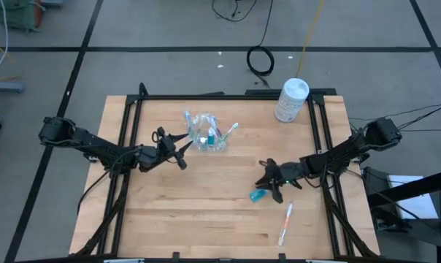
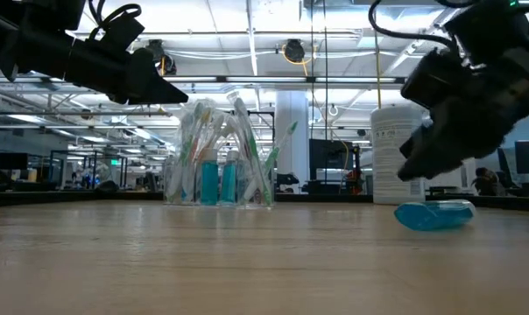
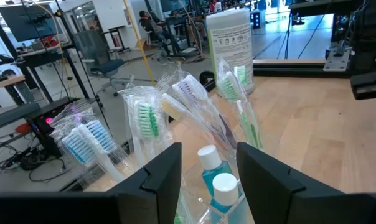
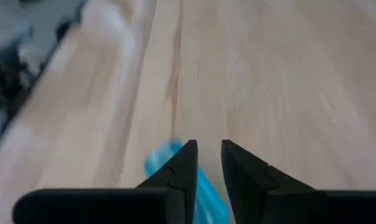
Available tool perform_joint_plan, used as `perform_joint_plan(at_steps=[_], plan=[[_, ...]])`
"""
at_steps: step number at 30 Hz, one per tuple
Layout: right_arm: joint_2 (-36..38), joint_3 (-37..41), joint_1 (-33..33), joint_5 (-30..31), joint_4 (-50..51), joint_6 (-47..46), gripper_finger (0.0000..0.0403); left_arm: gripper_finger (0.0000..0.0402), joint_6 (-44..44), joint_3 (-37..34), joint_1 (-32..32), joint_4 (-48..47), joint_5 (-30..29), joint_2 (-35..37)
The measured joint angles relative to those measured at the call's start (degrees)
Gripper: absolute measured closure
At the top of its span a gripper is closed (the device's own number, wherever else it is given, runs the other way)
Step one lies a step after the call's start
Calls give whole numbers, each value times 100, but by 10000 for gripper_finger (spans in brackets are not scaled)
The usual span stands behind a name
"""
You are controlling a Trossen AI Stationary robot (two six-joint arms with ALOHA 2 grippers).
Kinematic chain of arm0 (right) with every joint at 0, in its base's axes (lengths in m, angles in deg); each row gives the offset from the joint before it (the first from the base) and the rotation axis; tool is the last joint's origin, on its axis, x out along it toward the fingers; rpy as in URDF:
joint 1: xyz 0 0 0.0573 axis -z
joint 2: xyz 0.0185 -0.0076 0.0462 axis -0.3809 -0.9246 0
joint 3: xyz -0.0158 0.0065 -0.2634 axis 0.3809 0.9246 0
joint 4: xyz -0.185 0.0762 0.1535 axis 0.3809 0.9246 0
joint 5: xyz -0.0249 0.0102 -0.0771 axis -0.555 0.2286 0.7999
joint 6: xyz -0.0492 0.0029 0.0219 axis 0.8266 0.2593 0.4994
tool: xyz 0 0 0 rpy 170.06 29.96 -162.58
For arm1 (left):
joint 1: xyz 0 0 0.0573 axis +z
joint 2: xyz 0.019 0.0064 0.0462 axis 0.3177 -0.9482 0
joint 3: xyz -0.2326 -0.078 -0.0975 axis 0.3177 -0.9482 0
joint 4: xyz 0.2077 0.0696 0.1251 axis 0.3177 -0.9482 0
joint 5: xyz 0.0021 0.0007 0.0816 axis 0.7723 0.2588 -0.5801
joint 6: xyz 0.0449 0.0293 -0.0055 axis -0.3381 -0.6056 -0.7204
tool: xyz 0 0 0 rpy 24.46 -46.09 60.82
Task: Pick & Place toothbrushing station
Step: Put the blue mouthwash into the transparent organizer
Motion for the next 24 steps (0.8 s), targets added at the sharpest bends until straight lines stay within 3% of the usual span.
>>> perform_joint_plan(at_steps=[6,18,24], plan=[[9,-4,-236,-272,731,194,310,245,0,0,-1,-1,0,0],[5,-4,-304,-276,122,446,256,245,57,0,-1,-1,0,0],[5,-4,-331,-449,792,581,243,245,98,0,-2,-1,0,0]])
